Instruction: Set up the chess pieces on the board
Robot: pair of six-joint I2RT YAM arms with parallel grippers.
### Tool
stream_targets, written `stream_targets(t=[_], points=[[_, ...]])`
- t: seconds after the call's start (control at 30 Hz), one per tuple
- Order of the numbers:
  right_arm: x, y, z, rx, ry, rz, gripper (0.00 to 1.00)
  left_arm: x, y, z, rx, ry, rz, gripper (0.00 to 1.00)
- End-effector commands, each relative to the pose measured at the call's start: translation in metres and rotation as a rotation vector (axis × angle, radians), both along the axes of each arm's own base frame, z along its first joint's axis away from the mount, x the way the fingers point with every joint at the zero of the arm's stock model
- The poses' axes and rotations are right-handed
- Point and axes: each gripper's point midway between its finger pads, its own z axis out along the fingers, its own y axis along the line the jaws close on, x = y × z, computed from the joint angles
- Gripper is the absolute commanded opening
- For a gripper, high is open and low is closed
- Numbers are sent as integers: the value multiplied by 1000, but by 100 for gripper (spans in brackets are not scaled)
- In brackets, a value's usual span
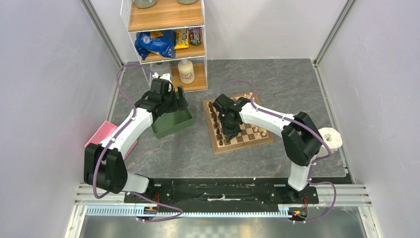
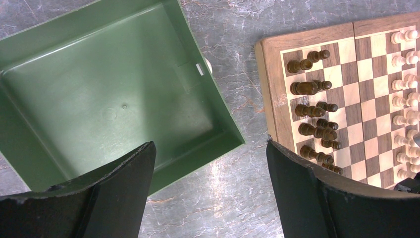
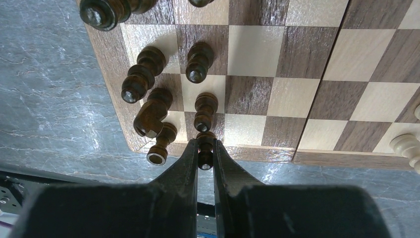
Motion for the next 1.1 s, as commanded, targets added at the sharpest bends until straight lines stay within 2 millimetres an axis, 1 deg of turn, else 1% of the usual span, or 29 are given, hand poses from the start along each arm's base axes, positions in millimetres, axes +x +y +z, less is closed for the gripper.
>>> stream_targets(t=[0.0, 0.27, 0.43, 0.5, 0.67, 0.73, 0.8, 0.83, 0.93, 1.0, 1.07], points=[[-3, 4, 1, 4, 15, 5, 14, 8, -3, 11, -36, -33, 12, 89], [-4, 5, -3, -1, 25, 13, 16, 8, -4, 10, -36, -30, 11, 89], [-5, 8, -4, 5, 36, 25, 21, 8, -4, 11, -35, -32, 11, 89], [-5, 8, -3, 7, 33, 26, 24, 8, -4, 10, -35, -31, 12, 89], [-1, 7, 6, 7, 8, 27, 32, 8, -4, 10, -37, -30, 12, 89], [2, 3, 13, -6, -16, 23, 34, 9, -4, 11, -37, -32, 11, 89], [7, -1, 25, -17, -55, 23, 38, 9, -4, 10, -37, -31, 12, 89], [11, -4, 31, -25, -80, 19, 41, 8, -4, 10, -37, -31, 12, 89], [23, -12, 56, -27, -162, 6, 48, 9, -4, 11, -37, -34, 15, 89], [35, -24, 72, -33, -223, -24, 54, 9, -3, 11, -37, -35, 16, 89], [48, -41, 86, -45, -278, -76, 61, 9, -2, 13, -35, -41, 20, 91]])
